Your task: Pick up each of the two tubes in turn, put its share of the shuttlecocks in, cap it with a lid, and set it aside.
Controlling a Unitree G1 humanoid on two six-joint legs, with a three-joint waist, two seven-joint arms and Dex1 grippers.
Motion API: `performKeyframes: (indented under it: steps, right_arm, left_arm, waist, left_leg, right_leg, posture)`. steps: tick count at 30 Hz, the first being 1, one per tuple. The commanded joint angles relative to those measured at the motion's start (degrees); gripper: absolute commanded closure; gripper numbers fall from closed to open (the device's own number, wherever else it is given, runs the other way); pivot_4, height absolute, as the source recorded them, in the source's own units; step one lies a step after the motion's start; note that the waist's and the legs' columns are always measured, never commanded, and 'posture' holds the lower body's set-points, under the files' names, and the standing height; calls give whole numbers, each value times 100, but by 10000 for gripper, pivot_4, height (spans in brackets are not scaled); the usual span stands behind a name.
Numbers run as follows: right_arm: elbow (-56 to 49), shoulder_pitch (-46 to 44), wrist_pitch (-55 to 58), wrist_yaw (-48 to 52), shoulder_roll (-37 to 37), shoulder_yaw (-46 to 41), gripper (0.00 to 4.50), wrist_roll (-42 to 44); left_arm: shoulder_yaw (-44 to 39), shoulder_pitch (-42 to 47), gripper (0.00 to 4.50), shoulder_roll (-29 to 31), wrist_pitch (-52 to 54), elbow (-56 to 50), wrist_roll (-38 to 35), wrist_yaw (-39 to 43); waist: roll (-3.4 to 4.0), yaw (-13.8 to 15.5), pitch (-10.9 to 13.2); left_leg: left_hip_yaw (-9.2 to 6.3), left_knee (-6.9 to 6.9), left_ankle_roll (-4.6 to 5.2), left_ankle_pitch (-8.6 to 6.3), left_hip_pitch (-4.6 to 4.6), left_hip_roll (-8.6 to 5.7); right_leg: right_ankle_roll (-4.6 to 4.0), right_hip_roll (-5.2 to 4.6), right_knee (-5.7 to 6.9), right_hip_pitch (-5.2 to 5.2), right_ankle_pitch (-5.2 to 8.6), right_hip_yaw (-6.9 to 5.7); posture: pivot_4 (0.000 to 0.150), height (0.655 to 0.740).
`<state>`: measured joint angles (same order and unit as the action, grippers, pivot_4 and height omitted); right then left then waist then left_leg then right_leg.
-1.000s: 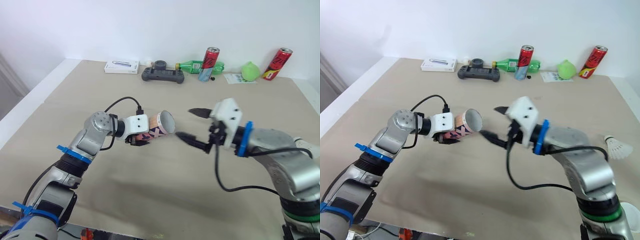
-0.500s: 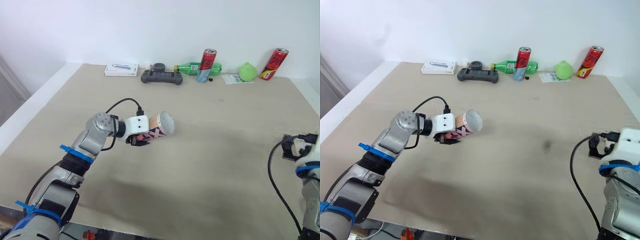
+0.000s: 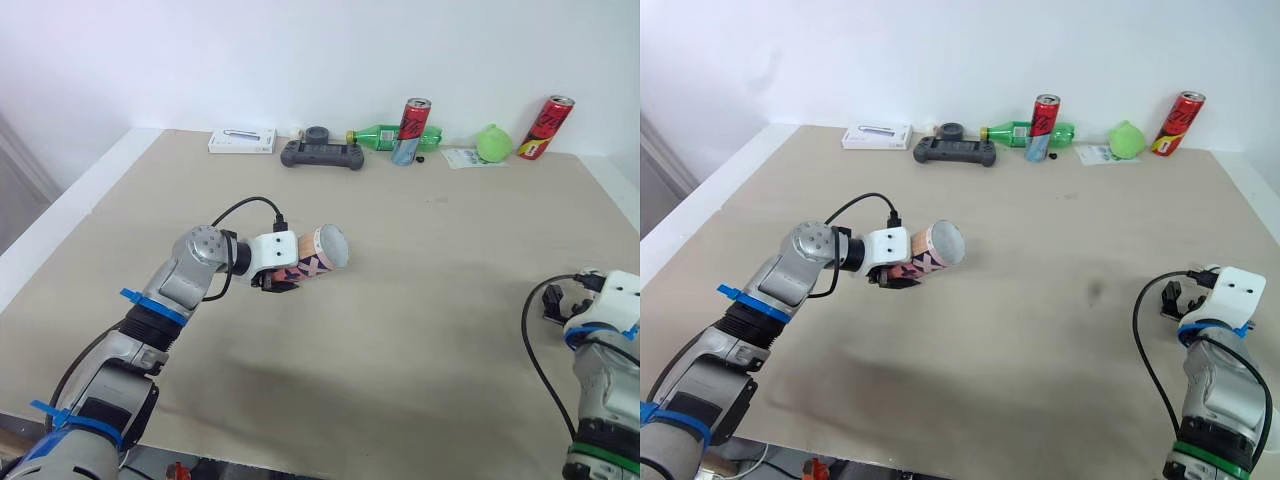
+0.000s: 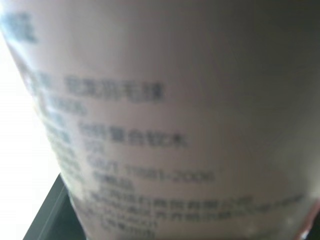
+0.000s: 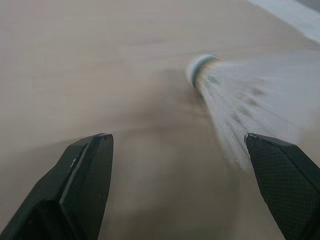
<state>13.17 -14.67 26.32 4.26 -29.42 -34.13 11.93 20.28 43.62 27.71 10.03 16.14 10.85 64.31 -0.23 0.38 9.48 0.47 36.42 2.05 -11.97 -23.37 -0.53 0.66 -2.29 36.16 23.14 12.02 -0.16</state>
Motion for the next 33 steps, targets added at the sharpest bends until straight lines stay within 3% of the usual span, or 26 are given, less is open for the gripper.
performKeyframes:
  steps: [1,3,7,14,16,22,27,33]
  right_arm:
    - [511,-337,-424,54,-246,63,90,-58]
    - [906,-531,-616,52,-318,127,90,-81]
    - [1565,-769,-976,35,-417,245,11595,-105]
    - [1665,-696,-1450,44,-479,557,44409,-309]
    - [1275,-504,-1572,219,-466,728,44409,-362]
    - [-2183,581,-1270,2393,-698,1970,44409,404]
    - [-3928,-102,-13,3225,-1105,2817,44409,1250]
    - [-4307,-1173,419,3845,-1584,4163,44409,663]
  left_arm:
    - [178,-177,14530,18,125,44,30,70]
    - [166,-206,14530,51,149,8,28,64]
    - [162,-262,14530,96,217,-108,20,65]
    - [158,-245,14530,117,267,-111,21,52]
    - [169,-243,14530,120,259,-99,27,59]
    - [181,-193,14530,120,231,-1,21,90]
    - [214,-153,14530,52,229,53,-50,180]
    - [220,-92,14530,35,233,55,-26,215]
  waist:
    - [-1,-3,0]
    - [-3,-7,2]
    - [-6,-22,4]
    - [-9,-24,5]
    - [-9,-22,5]
    - [6,-43,-1]
    - [-12,-48,9]
    - [-46,7,14]
  left_leg:
    - [3,0,1,-1,0,0]
    - [5,-2,3,-1,0,1]
    - [16,-2,5,-2,2,3]
    - [24,-2,11,-6,2,4]
    - [24,-2,11,-6,2,5]
    - [25,-5,14,-8,4,18]
    - [17,4,9,-2,5,26]
    - [18,3,9,-5,-4,16]
  right_leg:
    - [0,0,0,1,0,3]
    - [1,2,0,1,0,7]
    - [4,5,0,3,-2,18]
    - [6,6,-2,5,-3,26]
    - [6,7,-1,5,-3,26]
    - [15,24,2,12,-8,34]
    - [6,24,2,10,-4,22]
    - [3,-8,-6,16,-2,2]
  posture:
    - [1500,7395]
    - [1500,7395]
    - [1500,7395]
    - [1500,7395]
    - [1500,7395]
    - [1500,7395]
    - [1500,7395]
    - [1500,7395]
